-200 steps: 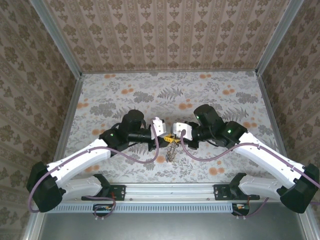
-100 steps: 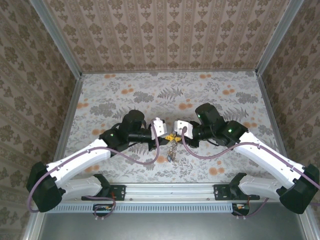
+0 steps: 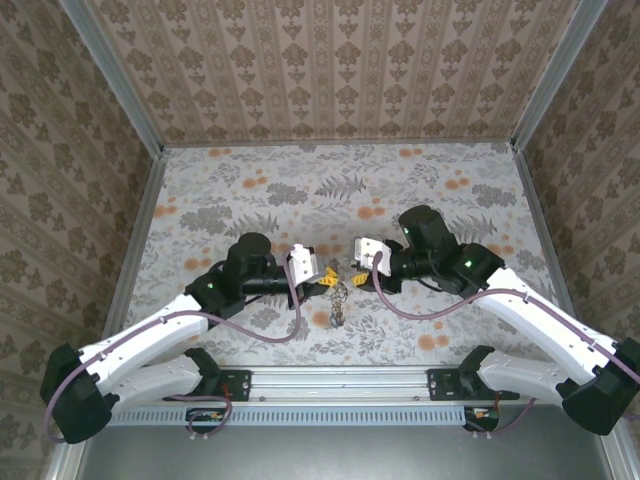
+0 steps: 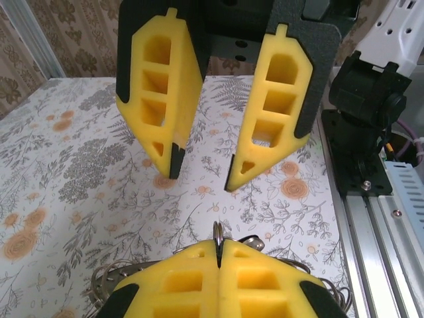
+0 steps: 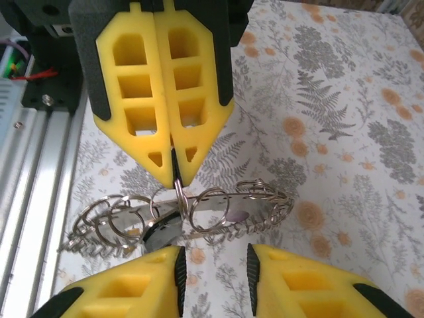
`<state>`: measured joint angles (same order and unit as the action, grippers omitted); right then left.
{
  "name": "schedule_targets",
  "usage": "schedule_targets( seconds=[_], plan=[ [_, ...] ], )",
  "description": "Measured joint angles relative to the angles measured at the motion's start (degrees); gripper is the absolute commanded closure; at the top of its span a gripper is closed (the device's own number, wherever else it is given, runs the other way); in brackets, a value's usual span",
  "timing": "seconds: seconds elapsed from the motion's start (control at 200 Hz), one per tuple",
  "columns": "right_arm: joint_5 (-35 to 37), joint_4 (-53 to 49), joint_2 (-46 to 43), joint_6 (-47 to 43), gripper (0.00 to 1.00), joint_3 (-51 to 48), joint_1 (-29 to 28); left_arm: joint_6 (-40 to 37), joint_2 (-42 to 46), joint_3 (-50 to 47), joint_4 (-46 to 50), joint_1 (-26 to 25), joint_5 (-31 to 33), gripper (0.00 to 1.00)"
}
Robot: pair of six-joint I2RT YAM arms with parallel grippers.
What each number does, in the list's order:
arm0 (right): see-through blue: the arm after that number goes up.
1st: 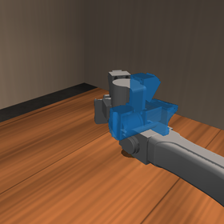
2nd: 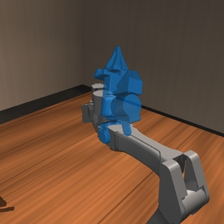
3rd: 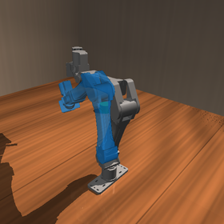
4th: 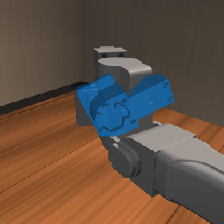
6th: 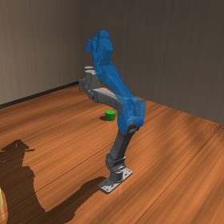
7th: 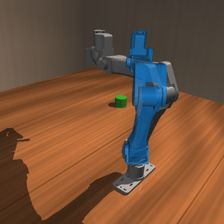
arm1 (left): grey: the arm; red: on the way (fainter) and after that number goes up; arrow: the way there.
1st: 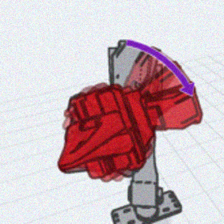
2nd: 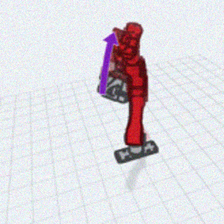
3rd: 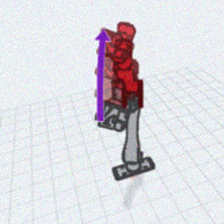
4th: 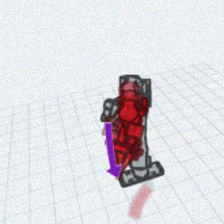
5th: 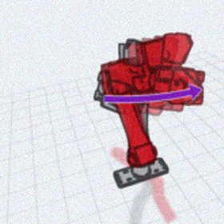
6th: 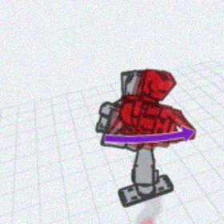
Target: Put the keys on the keyring
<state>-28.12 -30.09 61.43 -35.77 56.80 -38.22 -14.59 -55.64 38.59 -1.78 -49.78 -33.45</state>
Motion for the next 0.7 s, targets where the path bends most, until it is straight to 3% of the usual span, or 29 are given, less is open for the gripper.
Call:
schedule_targets(
  seconds=[0.17,0.355,0.505,0.64,0.7],
  plan=[
    [-4.0,2.2,1.8,2.8,0.66,0.0,0.0,0.9,0.0,-0.1,-2.6,0.0,-1.3,1.0],
    [-5.8,3.5,2.7,4.2,0.77,0.0,0.0,1.8,0.0,-1.1,-5.2,0.3,-2.6,1.0],
    [-6.7,4.6,2.7,4.5,0.78,-0.8,0.0,2.6,0.0,-1.8,-7.2,0.4,-2.8,1.0],
    [-6.9,4.6,2.7,4.4,0.98,-1.3,0.0,3.0,0.0,-2.6,-7.9,0.5,-2.6,1.0],
    [-6.8,4.5,2.7,4.2,1.0,-1.3,0.0,3.0,0.0,-2.6,-7.8,0.8,-2.5,1.0]
  ],
)
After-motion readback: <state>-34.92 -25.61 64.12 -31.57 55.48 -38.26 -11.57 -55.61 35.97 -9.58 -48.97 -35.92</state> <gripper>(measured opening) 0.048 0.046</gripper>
